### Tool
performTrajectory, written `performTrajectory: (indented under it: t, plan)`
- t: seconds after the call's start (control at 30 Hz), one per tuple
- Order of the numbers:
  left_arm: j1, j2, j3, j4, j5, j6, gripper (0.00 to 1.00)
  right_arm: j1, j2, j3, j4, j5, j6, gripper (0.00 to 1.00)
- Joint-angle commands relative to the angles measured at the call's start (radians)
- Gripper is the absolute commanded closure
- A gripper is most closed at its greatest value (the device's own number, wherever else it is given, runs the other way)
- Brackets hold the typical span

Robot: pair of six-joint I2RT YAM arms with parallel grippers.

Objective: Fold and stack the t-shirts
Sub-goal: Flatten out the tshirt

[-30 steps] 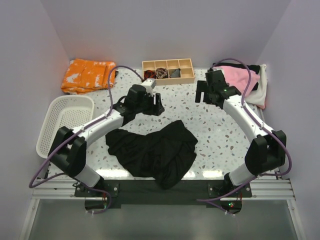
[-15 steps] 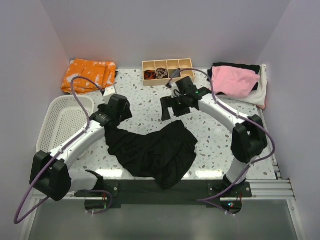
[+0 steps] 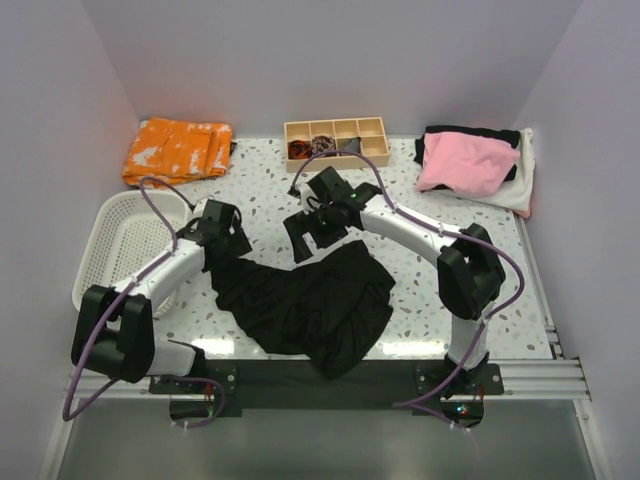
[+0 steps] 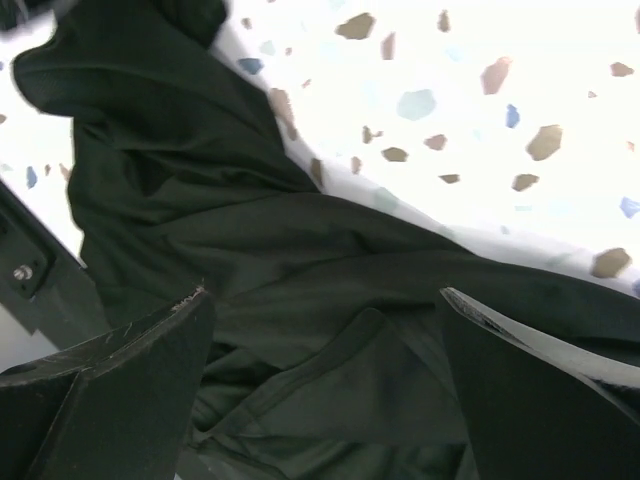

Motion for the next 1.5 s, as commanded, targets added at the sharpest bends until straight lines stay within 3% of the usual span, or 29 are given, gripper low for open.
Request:
performTrajectory:
  t: [0.0,0.13,0.2,0.23,0.27,0.3,0.43,0.47,0.63,0.8,0.87,1.0,1.17,1.33,1.47]
  plan:
    - [0.000,0.002,-0.075,0.051,0.129,-0.006,0.13,-0.008,-0.009,0.033,-0.025,0.035,-0.013,0.04]
    - [0.000,0.025,-0.109,0.068,0.137,-0.003,0.14,-0.008,-0.021,0.028,-0.033,0.069,-0.019,0.04]
    - [0.000,0.041,-0.115,0.087,0.132,0.013,0.27,-0.008,-0.026,0.028,-0.039,0.086,-0.026,0.04]
    - [0.000,0.057,-0.124,0.099,0.138,0.017,0.37,-0.008,-0.030,0.025,-0.045,0.109,-0.030,0.04]
    - [0.000,0.068,-0.124,0.111,0.137,0.019,0.85,-0.008,-0.035,0.024,-0.049,0.120,-0.031,0.05]
    - [0.000,0.077,-0.120,0.120,0.140,0.025,1.00,-0.008,-0.040,0.019,-0.052,0.135,-0.033,0.06]
    - [-0.008,0.087,-0.063,0.185,0.209,0.096,1.00,-0.010,-0.096,-0.042,-0.042,0.290,-0.020,0.08]
    - [-0.023,0.082,-0.033,0.192,0.238,0.115,1.00,-0.012,-0.133,-0.056,-0.036,0.401,-0.014,0.08]
    - [-0.124,0.093,0.335,0.186,0.407,0.266,1.00,-0.056,-0.250,-0.132,-0.022,0.673,0.056,0.08]
    - [-0.259,0.217,0.771,0.087,0.543,0.387,1.00,-0.171,-0.374,-0.209,-0.017,0.739,0.144,0.11]
    - [-0.288,0.246,0.822,0.114,0.689,0.392,1.00,-0.214,-0.386,-0.240,-0.026,0.752,0.170,0.12]
    - [-0.314,0.364,0.856,0.166,0.898,0.392,1.00,-0.248,-0.365,-0.278,-0.069,0.750,0.188,0.13]
    - [-0.426,0.482,0.880,0.045,0.841,0.464,1.00,-0.249,-0.378,-0.353,-0.065,0.747,0.251,0.18]
    - [-0.555,0.366,0.717,0.056,0.804,0.533,1.00,-0.258,-0.533,-0.384,-0.059,0.939,0.263,0.16]
    - [-0.572,0.240,0.531,0.019,0.758,0.507,0.97,-0.278,-0.613,-0.329,-0.085,1.039,0.256,0.13]
